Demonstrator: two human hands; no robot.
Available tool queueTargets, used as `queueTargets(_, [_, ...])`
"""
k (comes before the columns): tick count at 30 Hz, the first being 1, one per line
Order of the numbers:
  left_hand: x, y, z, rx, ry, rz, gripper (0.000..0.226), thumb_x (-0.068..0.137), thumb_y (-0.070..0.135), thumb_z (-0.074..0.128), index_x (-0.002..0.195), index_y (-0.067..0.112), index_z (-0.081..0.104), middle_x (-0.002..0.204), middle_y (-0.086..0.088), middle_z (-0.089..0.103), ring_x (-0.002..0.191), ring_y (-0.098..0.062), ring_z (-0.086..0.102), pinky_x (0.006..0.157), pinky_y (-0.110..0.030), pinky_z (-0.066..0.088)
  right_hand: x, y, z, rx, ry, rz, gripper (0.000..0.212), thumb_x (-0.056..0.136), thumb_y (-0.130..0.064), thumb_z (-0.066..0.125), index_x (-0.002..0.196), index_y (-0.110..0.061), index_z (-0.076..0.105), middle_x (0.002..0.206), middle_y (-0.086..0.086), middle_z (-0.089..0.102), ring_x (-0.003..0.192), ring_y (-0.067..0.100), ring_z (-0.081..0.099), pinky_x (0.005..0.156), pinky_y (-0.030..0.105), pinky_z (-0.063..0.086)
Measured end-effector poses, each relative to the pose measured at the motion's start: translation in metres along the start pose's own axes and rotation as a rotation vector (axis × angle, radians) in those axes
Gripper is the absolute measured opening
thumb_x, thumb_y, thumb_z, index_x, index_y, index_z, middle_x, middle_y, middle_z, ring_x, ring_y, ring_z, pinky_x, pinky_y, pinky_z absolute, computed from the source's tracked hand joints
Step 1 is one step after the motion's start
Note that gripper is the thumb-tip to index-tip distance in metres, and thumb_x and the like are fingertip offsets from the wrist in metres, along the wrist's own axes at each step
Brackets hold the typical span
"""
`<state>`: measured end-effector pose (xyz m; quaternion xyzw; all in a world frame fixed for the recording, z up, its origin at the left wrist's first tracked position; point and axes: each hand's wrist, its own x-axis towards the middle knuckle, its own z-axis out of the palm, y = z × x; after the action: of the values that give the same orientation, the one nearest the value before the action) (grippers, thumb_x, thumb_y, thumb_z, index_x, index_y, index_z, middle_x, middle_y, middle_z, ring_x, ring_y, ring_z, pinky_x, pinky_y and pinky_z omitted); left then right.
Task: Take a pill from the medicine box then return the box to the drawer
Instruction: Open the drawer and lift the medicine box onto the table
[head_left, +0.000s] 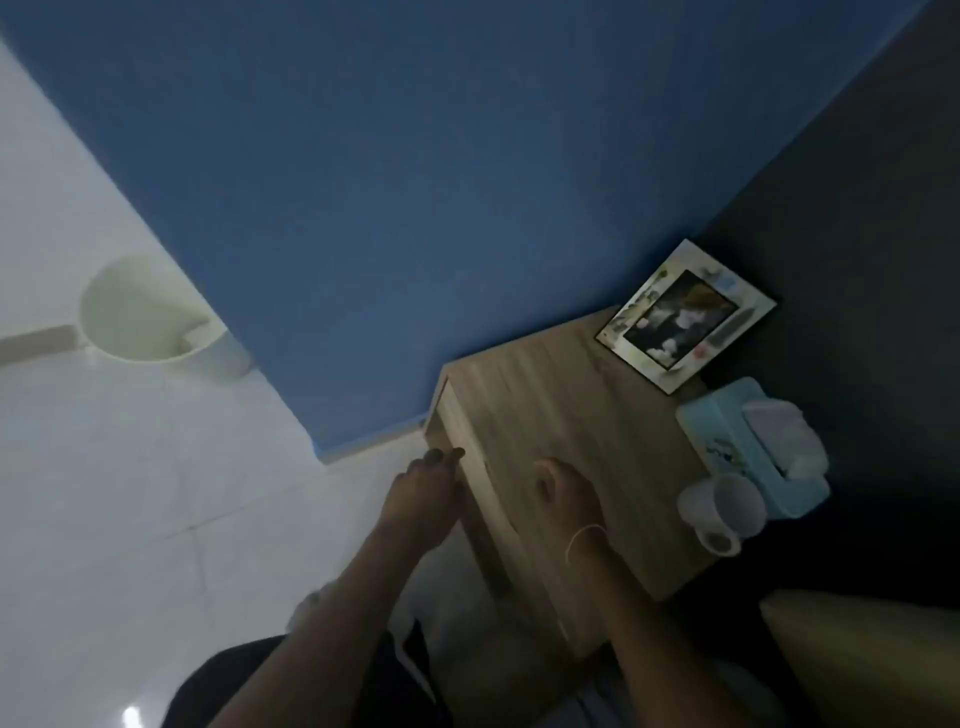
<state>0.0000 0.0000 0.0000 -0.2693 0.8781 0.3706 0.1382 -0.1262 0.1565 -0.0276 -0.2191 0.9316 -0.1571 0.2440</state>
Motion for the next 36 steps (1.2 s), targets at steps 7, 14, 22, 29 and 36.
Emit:
queueTargets(7, [-0.017,-0.014,0.104,-0.058,0.226,-0.006,0.048,0.097,0.026,0.042,0.144,0.017,0.032,0.143,-0.013,0.043,0.123,-0.035,0.047,0.101,-0.045,0.043,-0.01,0.053,0.064,0.035,0.132,-0.175,0.038,0.092,-0.013,0.051,0.13,-0.01,0.056,0.131,0.013,0.059,0.124,0.029,0.05,0.105,0.038,0.041])
queueTargets(14, [-0.057,-0.003,0.168,-0.087,0.36,-0.026,0.049,0.097,0.025,0.043,0.143,0.013,0.032,0.143,-0.016,0.041,0.121,-0.038,0.047,0.099,-0.05,0.043,-0.025,0.091,0.094,-0.05,0.206,-0.367,0.042,0.099,-0.025,0.037,0.14,-0.016,0.044,0.158,0.006,0.028,0.146,0.022,0.022,0.119,0.04,0.023])
queueTargets(22, [-0.026,-0.019,0.181,-0.025,0.369,-0.074,0.051,0.097,0.029,0.043,0.144,0.014,0.032,0.148,-0.014,0.038,0.129,-0.035,0.042,0.104,-0.049,0.041,-0.016,0.098,0.107,-0.178,0.337,-0.405,0.044,0.094,-0.028,0.035,0.135,-0.018,0.046,0.151,0.012,0.04,0.142,0.028,0.032,0.117,0.046,0.025])
queueTargets(29, [0.039,-0.033,0.191,-0.069,0.37,-0.114,0.059,0.099,0.04,0.036,0.148,0.011,0.022,0.158,-0.013,0.023,0.144,-0.032,0.023,0.116,-0.047,0.026,-0.003,0.104,0.116,-0.298,0.335,-0.391,0.059,0.093,-0.035,0.017,0.146,-0.011,0.029,0.154,0.011,0.034,0.146,0.028,0.022,0.12,0.048,0.015])
queueTargets(36, [0.08,-0.028,0.196,-0.143,0.275,-0.109,0.073,0.097,0.04,0.04,0.151,0.009,0.003,0.161,-0.014,0.005,0.147,-0.031,0.013,0.117,-0.048,0.022,-0.002,0.102,0.119,-0.246,0.364,-0.403,0.06,0.091,-0.031,0.021,0.145,-0.008,0.035,0.152,0.013,0.037,0.145,0.026,0.027,0.12,0.048,0.017])
